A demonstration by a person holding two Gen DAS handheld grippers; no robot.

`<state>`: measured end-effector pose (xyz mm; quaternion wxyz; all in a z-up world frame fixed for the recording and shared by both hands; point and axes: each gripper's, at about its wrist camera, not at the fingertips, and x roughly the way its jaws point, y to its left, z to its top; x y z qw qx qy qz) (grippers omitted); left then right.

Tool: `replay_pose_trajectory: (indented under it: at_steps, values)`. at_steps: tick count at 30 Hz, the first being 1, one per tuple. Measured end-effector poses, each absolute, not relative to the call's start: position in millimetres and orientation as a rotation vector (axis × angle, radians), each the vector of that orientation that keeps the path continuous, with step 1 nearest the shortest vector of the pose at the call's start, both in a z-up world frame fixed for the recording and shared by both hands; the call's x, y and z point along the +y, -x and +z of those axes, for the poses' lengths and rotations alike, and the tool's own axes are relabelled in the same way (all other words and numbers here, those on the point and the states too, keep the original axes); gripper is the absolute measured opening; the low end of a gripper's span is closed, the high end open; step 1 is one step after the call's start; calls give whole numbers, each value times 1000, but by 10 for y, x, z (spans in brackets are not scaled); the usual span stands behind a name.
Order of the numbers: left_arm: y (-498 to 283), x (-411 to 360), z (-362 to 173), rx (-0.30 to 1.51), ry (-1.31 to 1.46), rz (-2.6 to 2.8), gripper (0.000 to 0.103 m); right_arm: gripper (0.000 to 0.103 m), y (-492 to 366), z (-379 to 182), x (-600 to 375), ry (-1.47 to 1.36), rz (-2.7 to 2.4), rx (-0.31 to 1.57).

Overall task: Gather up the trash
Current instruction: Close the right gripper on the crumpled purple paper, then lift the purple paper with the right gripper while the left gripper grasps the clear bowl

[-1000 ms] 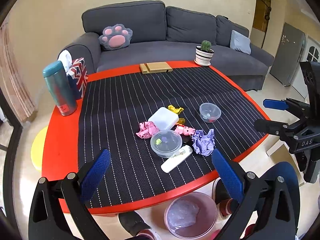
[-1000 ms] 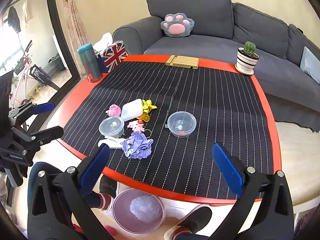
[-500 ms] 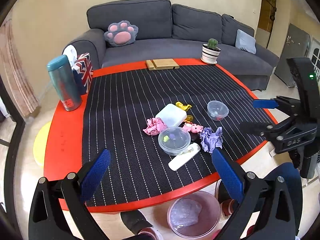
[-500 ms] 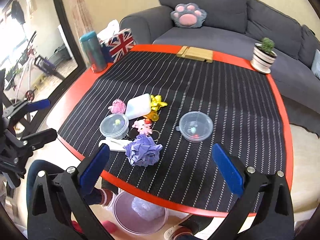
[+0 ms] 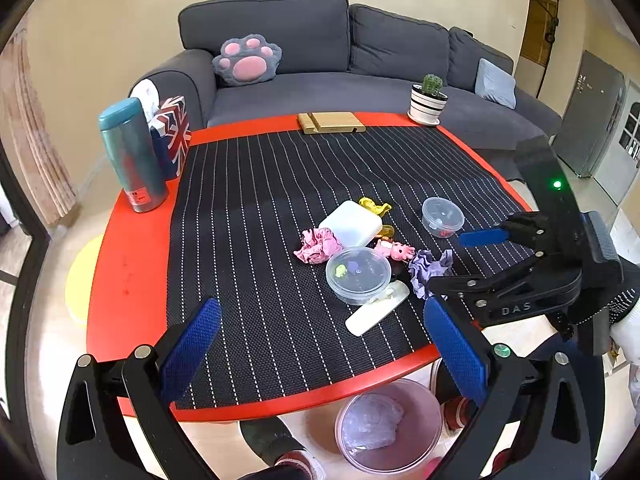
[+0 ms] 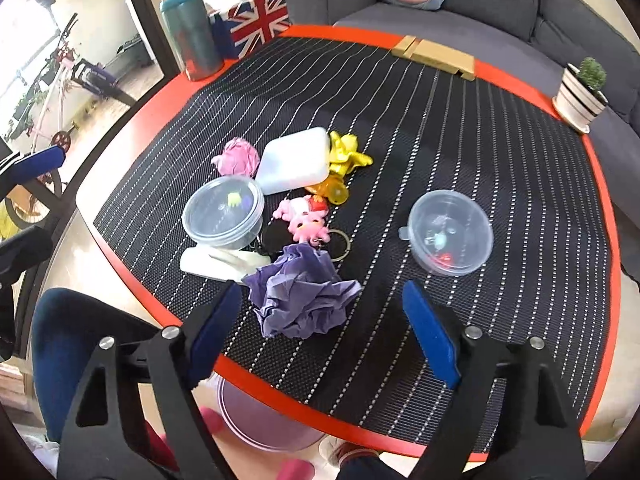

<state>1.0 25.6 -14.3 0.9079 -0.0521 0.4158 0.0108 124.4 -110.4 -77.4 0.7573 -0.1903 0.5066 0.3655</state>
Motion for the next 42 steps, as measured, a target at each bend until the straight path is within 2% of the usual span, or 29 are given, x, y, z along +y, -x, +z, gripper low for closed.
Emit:
replay_pose_trajectory:
  at_steps: [6, 8, 14, 29, 42]
  values:
    - [-9, 268, -145, 854, 119, 16, 97, 60, -1230, -883, -1042, 426, 829, 1145]
    - [-13, 265, -146, 853, 120, 16, 97, 51, -1227, -903, -1031, 432, 832, 1152]
    - [-18, 261, -143, 848, 126, 11, 97, 39, -1222, -880, -1054, 417, 835, 1146]
    - [-317, 229, -161, 871, 142, -11, 97, 36, -1217, -516, -1354, 324, 804, 1068]
    - [-940, 156, -518, 1074, 165, -10, 97, 36, -1327, -401, -1709, 278, 733, 1046]
